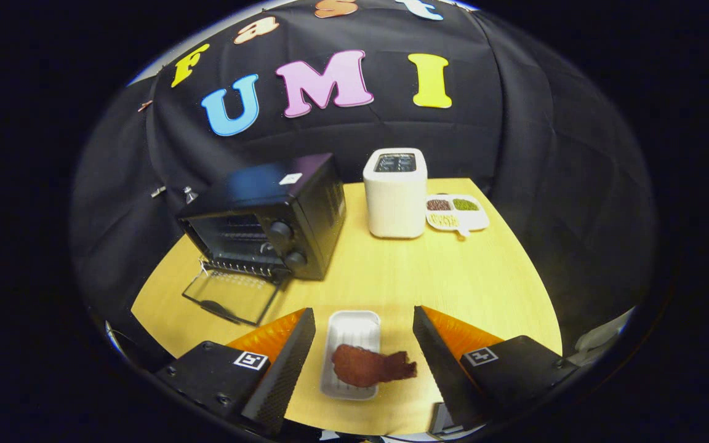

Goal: Open the toaster oven, put the food inside, and close the toaster oven door.

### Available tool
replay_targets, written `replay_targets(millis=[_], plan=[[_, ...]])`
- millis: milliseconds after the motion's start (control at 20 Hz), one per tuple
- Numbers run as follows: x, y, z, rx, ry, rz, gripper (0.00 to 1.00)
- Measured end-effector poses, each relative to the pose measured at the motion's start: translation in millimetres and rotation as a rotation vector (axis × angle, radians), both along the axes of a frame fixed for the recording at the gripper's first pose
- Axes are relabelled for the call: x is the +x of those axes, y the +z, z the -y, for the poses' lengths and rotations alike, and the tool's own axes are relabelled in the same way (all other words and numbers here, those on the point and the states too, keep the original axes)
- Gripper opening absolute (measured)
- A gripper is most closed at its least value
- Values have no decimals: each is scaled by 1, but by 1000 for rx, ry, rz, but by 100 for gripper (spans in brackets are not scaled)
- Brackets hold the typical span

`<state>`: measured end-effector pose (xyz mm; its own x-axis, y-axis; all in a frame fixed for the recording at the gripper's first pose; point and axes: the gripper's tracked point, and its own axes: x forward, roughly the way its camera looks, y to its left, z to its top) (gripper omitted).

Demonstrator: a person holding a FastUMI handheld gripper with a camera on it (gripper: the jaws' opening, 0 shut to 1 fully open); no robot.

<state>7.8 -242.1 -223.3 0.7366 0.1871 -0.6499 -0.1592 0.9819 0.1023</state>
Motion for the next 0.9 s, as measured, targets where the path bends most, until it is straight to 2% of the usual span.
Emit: replay_targets(millis=[150, 350, 600, 750, 800, 900], plan=[[-14, -25, 10, 43, -6, -103, 99], [-31, -57, 14, 144, -59, -248, 99], [-24, -70, 20, 252, -129, -298, 96], [-19, -75, 22, 295, -162, -313, 73], [-18, -75, 22, 308, -166, -316, 71], [-18, -78, 23, 316, -174, -318, 50]])
